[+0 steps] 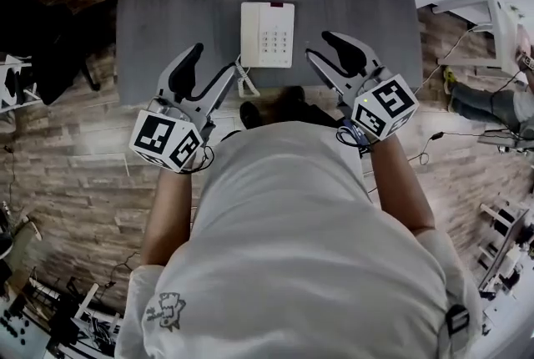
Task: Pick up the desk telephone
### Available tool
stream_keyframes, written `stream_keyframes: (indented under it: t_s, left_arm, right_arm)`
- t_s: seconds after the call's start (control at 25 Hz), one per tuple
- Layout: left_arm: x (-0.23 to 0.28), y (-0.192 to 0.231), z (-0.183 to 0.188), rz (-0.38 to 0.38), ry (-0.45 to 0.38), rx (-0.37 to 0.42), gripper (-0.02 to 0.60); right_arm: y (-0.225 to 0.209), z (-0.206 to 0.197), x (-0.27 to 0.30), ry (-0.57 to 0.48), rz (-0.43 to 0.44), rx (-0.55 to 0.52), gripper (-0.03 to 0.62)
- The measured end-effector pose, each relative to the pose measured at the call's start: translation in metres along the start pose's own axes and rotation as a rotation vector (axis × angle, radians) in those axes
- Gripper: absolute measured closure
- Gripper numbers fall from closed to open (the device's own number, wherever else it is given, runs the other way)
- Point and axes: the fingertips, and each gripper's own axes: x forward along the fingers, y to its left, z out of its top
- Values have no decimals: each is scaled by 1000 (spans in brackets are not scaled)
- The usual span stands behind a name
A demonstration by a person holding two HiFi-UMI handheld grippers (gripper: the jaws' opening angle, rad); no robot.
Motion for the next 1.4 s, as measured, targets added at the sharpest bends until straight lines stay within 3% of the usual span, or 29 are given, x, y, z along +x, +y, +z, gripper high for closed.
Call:
stream_keyframes:
  t_s: [0.28,0.72,1.24,1.4]
  left_arm:
    - [18,0,-24,-63,72,-35,273]
    - [64,28,-89,-67,250,-96,274]
    - [120,75,-196,-105,515,-225,275]
    - [131,88,-229,-117,612,-198,275]
  right_arm:
    - [-13,-25,1,45,-39,50,395]
    - [-60,-97,30,129,-62,189,404]
    - [-91,-216,76,354,31,377,437]
    - [-96,-244,86,406,52,415,441]
